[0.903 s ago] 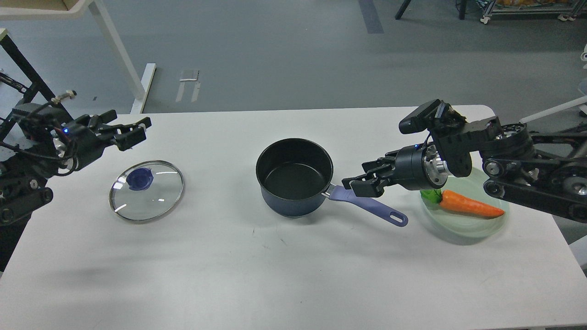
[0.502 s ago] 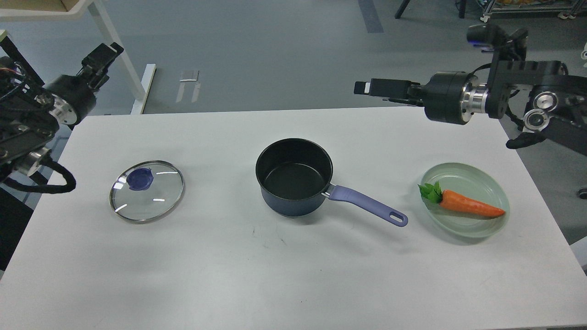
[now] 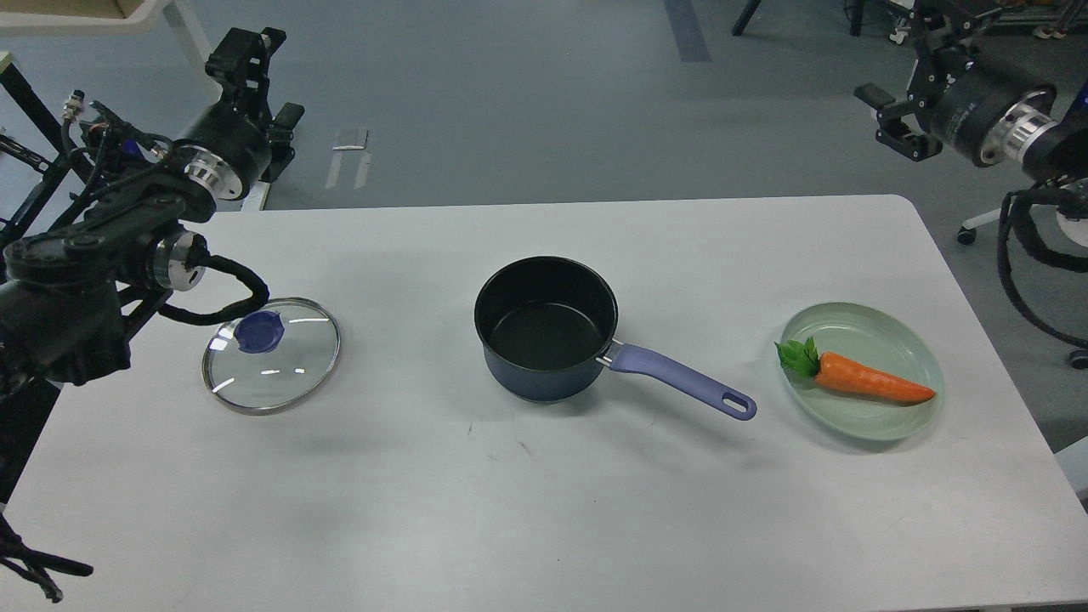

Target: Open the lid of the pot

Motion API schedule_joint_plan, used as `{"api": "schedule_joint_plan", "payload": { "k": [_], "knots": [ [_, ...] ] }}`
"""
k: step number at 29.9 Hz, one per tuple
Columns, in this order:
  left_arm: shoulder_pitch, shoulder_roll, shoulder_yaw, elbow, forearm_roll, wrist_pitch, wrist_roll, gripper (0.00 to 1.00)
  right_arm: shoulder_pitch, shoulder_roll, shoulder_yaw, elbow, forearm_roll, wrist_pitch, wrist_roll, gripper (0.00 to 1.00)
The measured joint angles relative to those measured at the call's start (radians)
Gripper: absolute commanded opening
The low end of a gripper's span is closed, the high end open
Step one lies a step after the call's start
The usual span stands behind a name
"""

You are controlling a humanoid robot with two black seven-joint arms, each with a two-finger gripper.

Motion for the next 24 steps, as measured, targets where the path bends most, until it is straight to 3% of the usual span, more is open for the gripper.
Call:
{"api": "schedule_joint_plan", "payload": {
  "k": [3,8,10,16,24],
  "knots": [
    [0.012,-0.013,-0.018,0.015,-0.076,-0.021,0.0,1.0,-0.028,0.041,0.027,-0.055,0.095,0.001,0.024,1.0],
    [0.048,-0.029,-0.082,0.019,-0.167,-0.07,0.0,1.0,-0.115,0.106,0.145,-0.086,0.131,-0.005,0.125,1.0],
    [0.063,-0.04,-0.117,0.018,-0.182,-0.077,0.0,1.0,-0.153,0.146,0.216,-0.097,0.135,-0.007,0.145,1.0],
    [0.112,-0.064,-0.226,0.017,-0.204,-0.101,0.0,1.0,-0.24,0.281,0.387,-0.153,0.225,-0.018,0.142,1.0],
    [0.172,-0.079,-0.312,0.008,-0.239,-0.152,0.0,1.0,-0.247,0.378,0.426,-0.172,0.369,-0.019,0.096,1.0]
  ]
}}
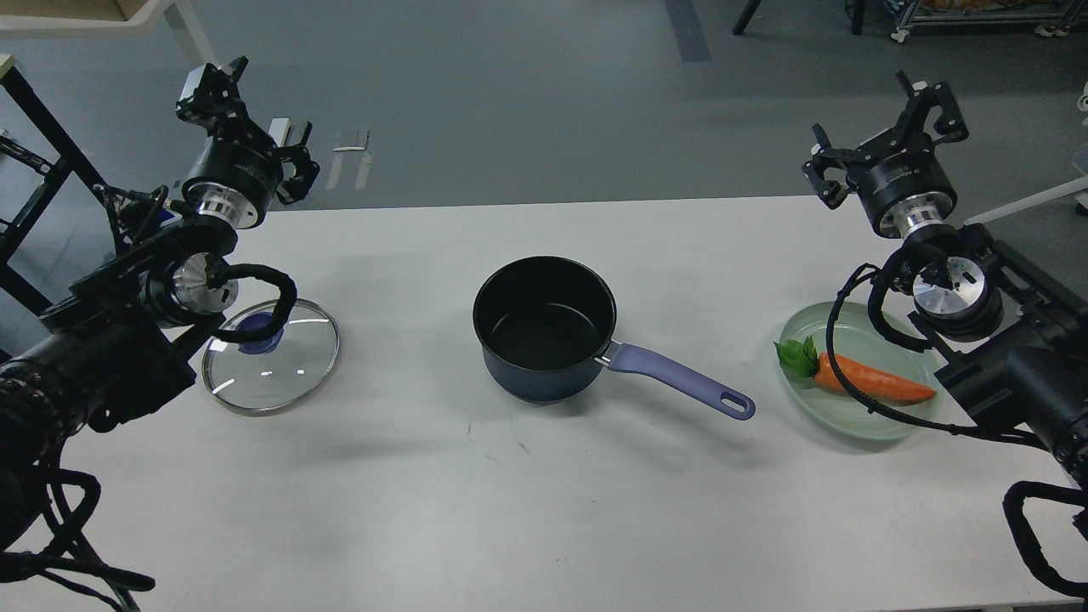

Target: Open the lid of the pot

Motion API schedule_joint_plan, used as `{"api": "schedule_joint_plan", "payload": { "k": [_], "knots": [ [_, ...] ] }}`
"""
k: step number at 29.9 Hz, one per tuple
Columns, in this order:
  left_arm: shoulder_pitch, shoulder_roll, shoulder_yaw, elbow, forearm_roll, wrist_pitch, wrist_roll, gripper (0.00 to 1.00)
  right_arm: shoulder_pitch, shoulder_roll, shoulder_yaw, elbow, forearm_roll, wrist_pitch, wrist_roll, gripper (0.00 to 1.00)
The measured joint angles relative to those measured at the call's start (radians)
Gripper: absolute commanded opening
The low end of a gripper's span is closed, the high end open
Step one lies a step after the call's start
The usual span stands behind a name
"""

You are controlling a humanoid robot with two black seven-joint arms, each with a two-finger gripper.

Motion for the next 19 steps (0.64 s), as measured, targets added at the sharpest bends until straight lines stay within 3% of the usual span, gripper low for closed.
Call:
{"api": "schedule_joint_plan", "payload": {
  "k": [19],
  "knots": [
    [0.06,-0.02,-0.009,-0.005,-0.038,-0.042,0.0,1.0,-0.044,0.018,0.041,0.006,0.016,0.01,-0.003,1.0]
  ]
}}
